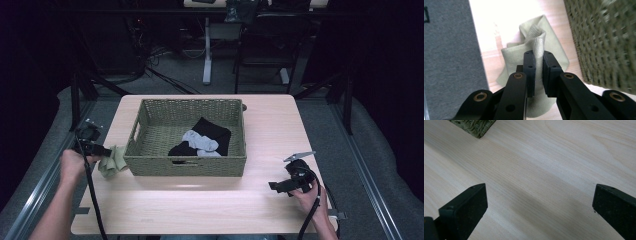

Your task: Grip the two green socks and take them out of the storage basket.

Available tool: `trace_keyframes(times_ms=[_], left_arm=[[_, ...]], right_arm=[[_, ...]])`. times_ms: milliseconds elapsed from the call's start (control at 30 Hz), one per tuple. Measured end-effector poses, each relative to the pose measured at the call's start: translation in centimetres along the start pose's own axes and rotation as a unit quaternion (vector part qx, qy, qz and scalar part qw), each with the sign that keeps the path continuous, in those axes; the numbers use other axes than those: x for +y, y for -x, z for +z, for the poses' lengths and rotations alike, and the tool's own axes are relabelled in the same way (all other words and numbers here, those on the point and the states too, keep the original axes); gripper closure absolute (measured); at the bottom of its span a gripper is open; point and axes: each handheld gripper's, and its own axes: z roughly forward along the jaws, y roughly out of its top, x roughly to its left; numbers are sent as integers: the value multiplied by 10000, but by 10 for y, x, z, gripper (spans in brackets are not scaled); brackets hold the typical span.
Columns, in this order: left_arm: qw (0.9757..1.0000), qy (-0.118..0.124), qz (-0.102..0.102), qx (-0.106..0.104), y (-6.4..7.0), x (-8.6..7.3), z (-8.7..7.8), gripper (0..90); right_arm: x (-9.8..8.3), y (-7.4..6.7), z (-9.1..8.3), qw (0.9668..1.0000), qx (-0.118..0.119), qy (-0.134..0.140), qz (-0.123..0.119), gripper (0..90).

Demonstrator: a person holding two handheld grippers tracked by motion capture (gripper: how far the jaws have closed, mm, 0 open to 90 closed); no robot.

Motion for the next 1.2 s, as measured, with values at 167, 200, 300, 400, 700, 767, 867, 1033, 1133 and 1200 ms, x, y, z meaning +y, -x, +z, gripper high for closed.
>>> trace_keyframes(times_ms=[167, 200, 300, 400, 700, 767, 867, 1033, 1133, 1200], left_arm=[[9998, -59, -156, -57, -1, -5, 16, 789], [9998, -75, -170, -53, -1, -6, 19, 785], [9996, -106, -235, -95, -2, -9, 28, 779], [9994, -137, -281, -146, -2, -13, 36, 771], [9988, 217, -426, -56, -2, -18, 18, 379], [9985, 323, -451, 3, -3, -22, 11, 253], [9976, 492, -475, 56, -2, -28, -2, 159], [9962, 768, -385, 107, 7, -39, -23, 101], [9941, 1007, -391, 44, 15, -49, -33, 85], [9935, 1073, -384, 11, 21, -55, -38, 70]], right_arm=[[0, 0, 0, 10000, -7, 14, 38, 0], [0, 1, 0, 10000, 15, 5, 41, 0], [0, 0, -1, 10000, 9, 17, 36, 0], [0, 1, -1, 10000, -40, 35, 48, 0], [0, 1, -2, 10000, 16, 30, 41, 0], [0, 1, -3, 10000, 23, 27, 42, 0], [0, 1, -2, 10000, 19, 27, 48, 0], [0, 1, -2, 10000, 8, 17, 38, 0], [0, 1, -2, 10000, -14, 28, 50, 0], [0, 1, -2, 10000, -16, 27, 42, 0]])
